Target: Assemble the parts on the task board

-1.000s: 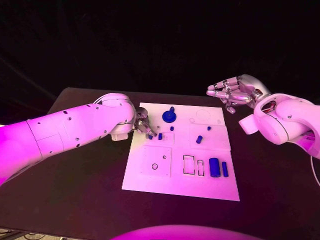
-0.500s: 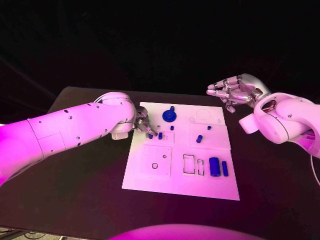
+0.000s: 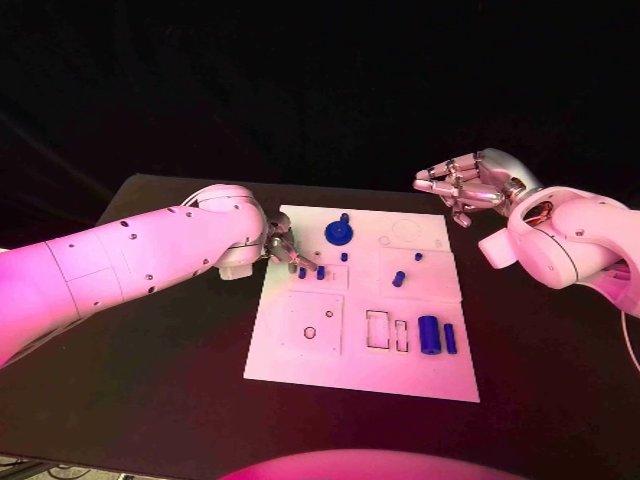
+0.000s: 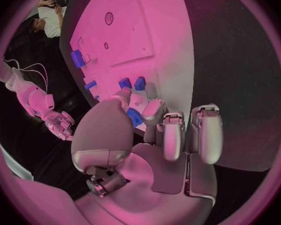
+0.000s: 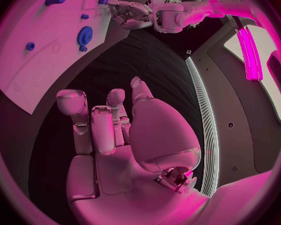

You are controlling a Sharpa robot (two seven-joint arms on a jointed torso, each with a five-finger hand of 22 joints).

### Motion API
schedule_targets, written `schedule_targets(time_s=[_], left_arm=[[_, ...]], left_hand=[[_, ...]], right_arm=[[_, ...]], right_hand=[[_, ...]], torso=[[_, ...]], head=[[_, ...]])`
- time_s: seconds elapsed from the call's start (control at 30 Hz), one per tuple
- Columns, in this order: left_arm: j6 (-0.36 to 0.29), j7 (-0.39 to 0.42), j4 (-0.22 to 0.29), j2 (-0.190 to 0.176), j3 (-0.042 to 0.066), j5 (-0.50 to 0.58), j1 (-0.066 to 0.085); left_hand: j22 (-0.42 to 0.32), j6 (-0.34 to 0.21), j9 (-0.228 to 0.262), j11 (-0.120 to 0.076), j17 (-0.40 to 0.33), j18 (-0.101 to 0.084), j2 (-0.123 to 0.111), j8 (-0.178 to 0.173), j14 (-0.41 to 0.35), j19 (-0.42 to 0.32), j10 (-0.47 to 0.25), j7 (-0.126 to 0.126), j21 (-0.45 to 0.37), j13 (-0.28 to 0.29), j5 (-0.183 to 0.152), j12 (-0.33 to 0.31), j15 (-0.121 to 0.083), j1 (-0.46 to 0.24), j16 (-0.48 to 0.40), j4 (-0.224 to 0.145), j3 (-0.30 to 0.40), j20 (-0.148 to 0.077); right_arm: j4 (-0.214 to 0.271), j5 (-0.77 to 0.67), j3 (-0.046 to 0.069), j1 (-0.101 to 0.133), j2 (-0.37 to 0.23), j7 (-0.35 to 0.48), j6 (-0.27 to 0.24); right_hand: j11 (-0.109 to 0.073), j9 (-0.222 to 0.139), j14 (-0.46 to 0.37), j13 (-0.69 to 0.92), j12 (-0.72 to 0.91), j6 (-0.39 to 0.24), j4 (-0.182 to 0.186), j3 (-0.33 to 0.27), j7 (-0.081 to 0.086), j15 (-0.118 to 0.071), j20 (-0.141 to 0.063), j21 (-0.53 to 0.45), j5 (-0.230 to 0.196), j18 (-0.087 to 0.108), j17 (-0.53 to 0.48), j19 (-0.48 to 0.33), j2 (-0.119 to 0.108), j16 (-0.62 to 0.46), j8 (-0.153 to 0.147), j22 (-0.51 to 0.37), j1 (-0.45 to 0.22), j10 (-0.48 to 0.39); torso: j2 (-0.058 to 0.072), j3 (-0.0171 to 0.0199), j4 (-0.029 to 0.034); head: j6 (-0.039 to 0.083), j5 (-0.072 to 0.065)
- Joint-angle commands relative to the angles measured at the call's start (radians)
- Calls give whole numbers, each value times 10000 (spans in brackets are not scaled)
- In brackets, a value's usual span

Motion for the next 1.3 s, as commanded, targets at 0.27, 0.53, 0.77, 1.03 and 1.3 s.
schedule_targets(time_s=[0.27, 0.53, 0.77, 1.03, 1.3], left_arm=[[-1470, 788, 337, -267, 154, 838, 77], [-2965, 2905, 152, -229, 157, 2173, 123], [-3308, 4789, -197, 221, -51, 1154, 107], [-3082, 5947, -614, 828, -214, -1118, -7], [-2631, 5762, -1250, 1376, -315, -2498, -50]], left_hand=[[2084, -22, -6, 3, 2635, -95, 292, -60, 1053, 739, -85, 27, -197, -157, 25, -164, -49, 178, 24, -17, -392, -82], [-2239, -1705, -500, 818, -318, 1127, 443, -929, -486, -2152, -3402, 880, -6554, -3590, 165, -4021, 643, 983, -2666, -79, -1341, 478], [-4865, -2243, -2197, 1463, -5024, 1532, 714, -2259, -3647, -3767, -4851, 1448, -10296, -5984, -338, -6552, 1237, 4519, -7650, -1365, -411, 1139], [-5417, -1045, -4149, 1373, -6219, 1551, 59, -3568, -3110, -3153, -3680, 1262, -10795, -8800, -473, -8522, 1133, 5074, -8302, -1767, 651, 983], [-5367, -578, -4616, 1341, -5503, 1522, -26, -3835, -1873, -2122, -3231, 1234, -10493, -9453, -464, -8903, 1013, 4791, -7032, -1788, 668, 907]], right_arm=[[-8, -40, -3, -19, 9, 81, 164], [-9, -40, -5, -21, 17, 76, 165], [-26, -41, -6, -21, 44, 70, 181], [-40, -39, -6, -21, 97, 74, 207], [-24, -38, -7, -21, 106, 79, 213]], right_hand=[[14, -3, 395, -8, -27, -65, 20, -48, -14, -23, -17, -56, 40, 147, -8, -73, 83, -54, 58, -12, -33, -69], [14, -3, 395, -8, -27, -65, 20, -48, -14, -23, -17, -56, 40, 147, -8, -73, 83, -54, 58, -12, -33, -69], [14, -3, 395, -8, -27, -65, 20, -48, -14, -23, -17, -56, 40, 147, -8, -73, 83, -54, 58, -12, -33, -69], [14, -4, 399, 7, -4, -69, 33, -57, -15, -23, -16, -64, 61, 148, 9, -74, 100, -43, 61, -20, -33, -59], [14, -4, 399, 7, -4, -69, 33, -57, -15, -23, -16, -64, 61, 148, 9, -74, 100, -43, 61, -20, -33, -59]], torso=[[2, 9, 2], [10, 6, 11], [19, -4, -7], [54, -13, -51], [66, -14, -49]], head=[[26, -30], [54, -82], [98, -144], [173, -232], [207, -234]])
